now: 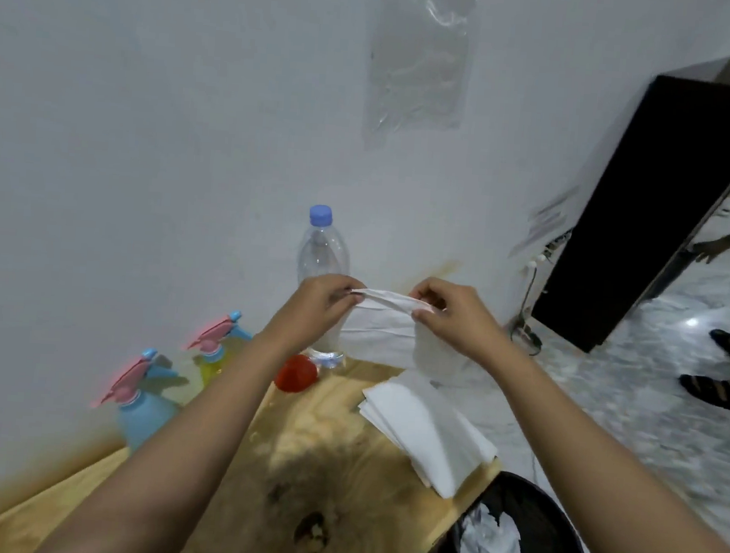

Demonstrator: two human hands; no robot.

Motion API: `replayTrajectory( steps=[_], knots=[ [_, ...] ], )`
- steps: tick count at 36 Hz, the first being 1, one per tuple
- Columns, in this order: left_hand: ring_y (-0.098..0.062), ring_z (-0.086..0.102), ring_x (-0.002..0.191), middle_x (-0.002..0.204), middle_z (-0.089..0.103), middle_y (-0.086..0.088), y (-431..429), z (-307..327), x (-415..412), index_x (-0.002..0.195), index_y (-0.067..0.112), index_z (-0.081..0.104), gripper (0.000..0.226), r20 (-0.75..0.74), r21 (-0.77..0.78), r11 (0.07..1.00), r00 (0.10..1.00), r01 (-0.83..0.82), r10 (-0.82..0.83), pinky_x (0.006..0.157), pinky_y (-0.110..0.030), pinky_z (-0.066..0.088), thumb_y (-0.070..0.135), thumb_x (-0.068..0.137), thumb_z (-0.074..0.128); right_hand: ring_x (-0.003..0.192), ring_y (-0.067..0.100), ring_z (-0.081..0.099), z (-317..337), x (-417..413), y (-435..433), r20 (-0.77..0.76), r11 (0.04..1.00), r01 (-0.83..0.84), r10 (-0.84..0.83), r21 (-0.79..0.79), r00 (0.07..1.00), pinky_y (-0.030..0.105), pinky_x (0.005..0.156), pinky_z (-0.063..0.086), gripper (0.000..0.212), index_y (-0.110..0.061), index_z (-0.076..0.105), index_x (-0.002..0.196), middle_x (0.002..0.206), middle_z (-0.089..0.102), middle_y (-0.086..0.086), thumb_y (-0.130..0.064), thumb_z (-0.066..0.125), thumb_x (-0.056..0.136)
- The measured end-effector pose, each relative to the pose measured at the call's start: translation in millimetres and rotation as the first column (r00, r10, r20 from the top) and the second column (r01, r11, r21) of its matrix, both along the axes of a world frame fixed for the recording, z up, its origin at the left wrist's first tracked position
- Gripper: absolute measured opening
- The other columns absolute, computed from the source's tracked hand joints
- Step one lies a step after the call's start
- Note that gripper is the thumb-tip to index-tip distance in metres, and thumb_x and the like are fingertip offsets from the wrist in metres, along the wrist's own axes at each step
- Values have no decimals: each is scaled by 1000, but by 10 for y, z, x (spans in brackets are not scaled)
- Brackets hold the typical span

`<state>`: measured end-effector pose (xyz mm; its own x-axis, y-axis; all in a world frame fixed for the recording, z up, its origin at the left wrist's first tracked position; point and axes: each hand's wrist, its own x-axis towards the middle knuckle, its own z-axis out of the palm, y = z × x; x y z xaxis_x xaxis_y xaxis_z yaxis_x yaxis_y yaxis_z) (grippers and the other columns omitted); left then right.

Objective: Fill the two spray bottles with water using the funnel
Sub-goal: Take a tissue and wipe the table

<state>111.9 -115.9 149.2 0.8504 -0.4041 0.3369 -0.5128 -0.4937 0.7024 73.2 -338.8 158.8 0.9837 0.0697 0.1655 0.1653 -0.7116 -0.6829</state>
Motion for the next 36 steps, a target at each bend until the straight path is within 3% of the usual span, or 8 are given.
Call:
replayTrajectory(
  steps=[5,9,14,17,23,30,33,36],
  knots=[
    [-7,59,87,101,70,-1,584,-484,-359,104,9,70,18,-89,64,980,977,-191,196,77,-13,42,18,92,61,69,2,54,-394,99,508,-149,967,-255,251,-7,956,8,64,39,17,-25,62,85,85,63,-4,-10,66,80],
    [9,56,85,96,68,10,1040,-763,-789,102,14,70,15,-147,60,934,922,-353,358,75,-8,40,19,92,61,67,1,52,-638,163,1001,-234,887,-461,451,11,861,12,64,39,12,-18,65,87,84,63,-2,-8,67,79],
    [4,59,81,89,70,9,1530,-910,-1339,96,15,72,13,-202,32,824,804,-566,560,70,-14,42,22,90,63,76,8,52,-777,214,1705,-270,738,-674,644,-25,716,18,67,38,18,-28,59,85,81,57,-9,-14,68,78],
    [3,58,78,87,70,9,1796,-955,-1655,95,15,72,17,-234,8,726,705,-687,670,70,-15,42,25,88,60,79,10,52,-810,179,2171,-281,644,-764,730,-20,623,22,68,38,14,-21,63,88,85,61,-4,-11,66,79],
    [15,56,80,85,65,22,2283,-924,-2216,92,21,71,7,-192,31,487,473,-873,860,71,-9,41,19,90,65,74,10,53,-831,-60,3090,-227,495,-868,843,-30,488,29,69,42,13,-18,63,87,77,57,-7,-8,63,78],
    [-6,56,80,83,64,9,2634,-781,-2522,94,9,73,12,-56,-15,203,204,-979,977,67,-3,35,15,90,64,86,20,61,-724,-258,3890,-62,475,-880,877,-20,476,36,77,50,12,-20,64,88,90,68,0,-11,62,81],
    [-9,56,82,85,63,8,2704,-732,-2591,95,9,73,11,20,-62,144,143,-988,990,71,-8,38,12,90,64,84,21,62,-665,-354,4046,39,463,-886,885,0,463,36,77,48,12,-17,67,89,87,69,-1,-10,61,81],
    [-13,59,83,87,64,8,2720,-830,-2688,95,10,72,14,59,-59,143,140,-988,988,73,-24,44,16,90,61,82,19,63,-757,-451,4037,77,455,-890,887,16,455,36,77,48,12,-18,68,87,83,70,-3,-10,61,80]
  ],
)
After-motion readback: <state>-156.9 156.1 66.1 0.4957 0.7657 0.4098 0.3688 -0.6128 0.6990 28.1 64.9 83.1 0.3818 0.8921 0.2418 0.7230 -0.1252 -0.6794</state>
